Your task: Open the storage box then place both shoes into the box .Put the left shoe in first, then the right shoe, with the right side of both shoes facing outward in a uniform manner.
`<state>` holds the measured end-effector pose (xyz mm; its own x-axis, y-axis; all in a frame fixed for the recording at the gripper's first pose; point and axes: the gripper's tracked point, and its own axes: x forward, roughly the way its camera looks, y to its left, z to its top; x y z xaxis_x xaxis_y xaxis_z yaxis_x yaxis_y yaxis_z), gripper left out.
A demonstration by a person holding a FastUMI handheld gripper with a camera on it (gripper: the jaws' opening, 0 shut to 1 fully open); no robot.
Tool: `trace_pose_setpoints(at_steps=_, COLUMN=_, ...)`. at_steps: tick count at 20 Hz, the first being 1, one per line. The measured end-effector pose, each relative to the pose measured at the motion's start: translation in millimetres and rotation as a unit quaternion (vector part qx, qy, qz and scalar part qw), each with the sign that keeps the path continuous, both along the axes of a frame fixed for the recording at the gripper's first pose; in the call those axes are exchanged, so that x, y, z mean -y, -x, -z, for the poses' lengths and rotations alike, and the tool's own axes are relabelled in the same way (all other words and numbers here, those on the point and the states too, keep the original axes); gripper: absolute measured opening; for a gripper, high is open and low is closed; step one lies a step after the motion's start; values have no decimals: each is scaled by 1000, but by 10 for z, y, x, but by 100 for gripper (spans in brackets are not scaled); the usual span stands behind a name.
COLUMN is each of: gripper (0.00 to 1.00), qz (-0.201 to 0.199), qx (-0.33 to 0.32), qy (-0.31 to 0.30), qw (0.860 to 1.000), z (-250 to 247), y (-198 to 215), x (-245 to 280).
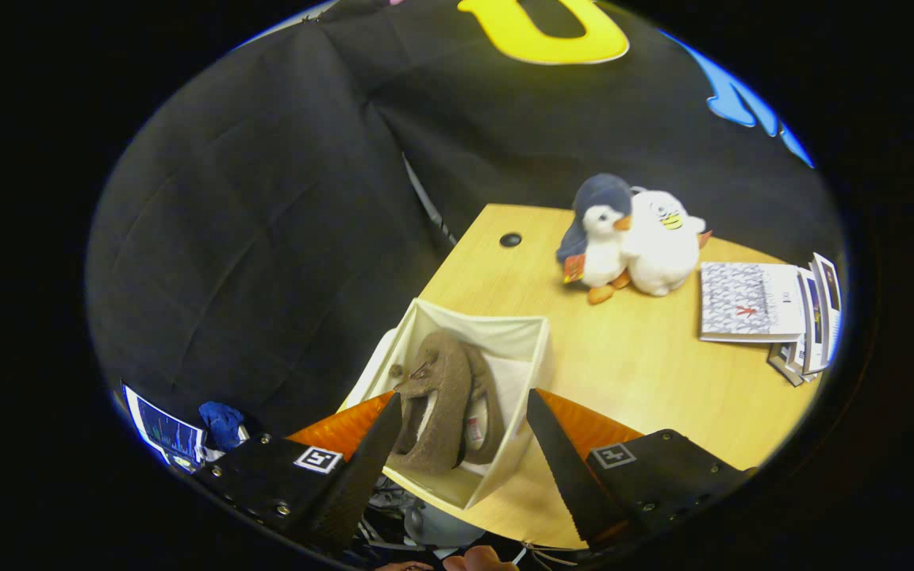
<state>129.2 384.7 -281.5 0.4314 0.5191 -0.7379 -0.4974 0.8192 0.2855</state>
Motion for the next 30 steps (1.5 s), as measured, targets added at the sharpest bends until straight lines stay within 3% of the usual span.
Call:
trace_pose_setpoints(at_steps=3, gripper=98, qz=65, qx=53, qy=-30, qw=996, z=-408, y=-194, x=529)
trace_pose_setpoints(at_steps=7, gripper=98, qz=151, qx=141, qy=-44, qw=977, z=-987, y=-390, x=1406)
trace_pose_setpoints(at_steps=12, gripper=98, qz=241, qx=266, qy=-39, qw=933, z=-1566, y=-400, x=2492)
trace_pose_setpoints(at_steps=15, gripper=98, qz=276, qx=328, qy=-33, qw=903, z=-1903, y=-315, x=3003)
trace_pose_setpoints(at_steps=20, gripper=98, qz=293, qx=393, qy=-9, qw=872, z=-2189, y=-57, x=3436)
trace_pose_setpoints(at_steps=24, gripper=98, qz=292, qx=458, qy=29, qw=839, z=-2352, y=132, x=3569)
trace_pose_setpoints(at_steps=30, gripper=98, qz=277, qx=455, qy=43, qw=845, z=-2172, y=200, x=3523)
